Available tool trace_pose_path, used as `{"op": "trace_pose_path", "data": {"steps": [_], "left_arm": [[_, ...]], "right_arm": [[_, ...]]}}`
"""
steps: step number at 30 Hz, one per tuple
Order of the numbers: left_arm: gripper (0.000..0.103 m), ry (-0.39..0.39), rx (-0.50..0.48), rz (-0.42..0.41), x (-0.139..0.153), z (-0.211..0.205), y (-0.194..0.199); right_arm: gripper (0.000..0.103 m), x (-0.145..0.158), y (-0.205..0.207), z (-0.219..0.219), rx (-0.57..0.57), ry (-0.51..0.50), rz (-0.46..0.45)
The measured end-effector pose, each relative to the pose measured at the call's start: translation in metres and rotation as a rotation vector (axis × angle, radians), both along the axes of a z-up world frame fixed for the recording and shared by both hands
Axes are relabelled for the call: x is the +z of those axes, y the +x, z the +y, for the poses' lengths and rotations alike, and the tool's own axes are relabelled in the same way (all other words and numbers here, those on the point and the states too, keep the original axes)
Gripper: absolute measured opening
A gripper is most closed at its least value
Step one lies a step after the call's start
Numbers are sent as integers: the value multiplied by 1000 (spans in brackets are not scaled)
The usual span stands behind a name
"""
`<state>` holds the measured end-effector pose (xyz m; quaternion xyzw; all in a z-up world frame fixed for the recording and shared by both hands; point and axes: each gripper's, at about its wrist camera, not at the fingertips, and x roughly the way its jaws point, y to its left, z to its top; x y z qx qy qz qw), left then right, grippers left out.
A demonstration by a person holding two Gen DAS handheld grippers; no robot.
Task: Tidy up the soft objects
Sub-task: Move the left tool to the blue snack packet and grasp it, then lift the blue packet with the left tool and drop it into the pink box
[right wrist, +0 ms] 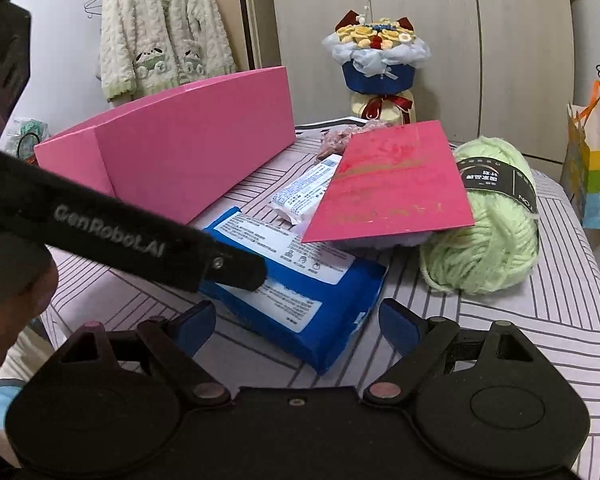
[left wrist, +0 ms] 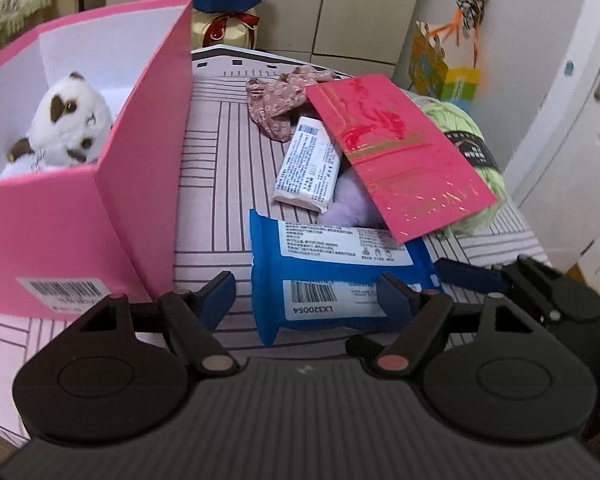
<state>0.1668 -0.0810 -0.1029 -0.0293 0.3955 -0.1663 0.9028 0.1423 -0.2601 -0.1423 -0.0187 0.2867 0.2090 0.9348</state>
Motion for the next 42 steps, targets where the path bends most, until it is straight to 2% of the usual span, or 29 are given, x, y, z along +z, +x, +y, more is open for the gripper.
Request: {"op": "trace_pose_path", "data": {"steps": [1, 3, 7, 10, 13, 20, 30, 37, 42], "left_arm": [[64, -11, 3, 1, -2, 1, 0], [56, -48, -1, 9, -4, 3, 0], [46, -47, -13, -13, -6, 3, -3], [42, -48, -20, -19, -5, 4, -5], [41, -32, -27, -32, -4, 2, -8], [41, -3, -51, -21, 3, 0, -16], [41, 20, -92, 64, 15, 11, -37], [42, 15, -141, 114, 37, 25, -50], [44, 19, -174, 121, 56, 38, -66]], "right_arm": [[92, -1, -1, 1, -7, -2, -6], [92, -2, -3, 5, -26, -13, -21], [91, -5, -7, 12, -78, -23, -50], [87, -6, -9, 15, -106, -13, -67], [77, -7, -14, 19, -110, -2, -86], [66, -3, -24, 21, -128, 24, -88], [65, 14, -44, 29, -99, 15, 13], [65, 39, -61, 37, -55, -2, 59], [65, 62, -75, 49, -2, -64, 71]]}}
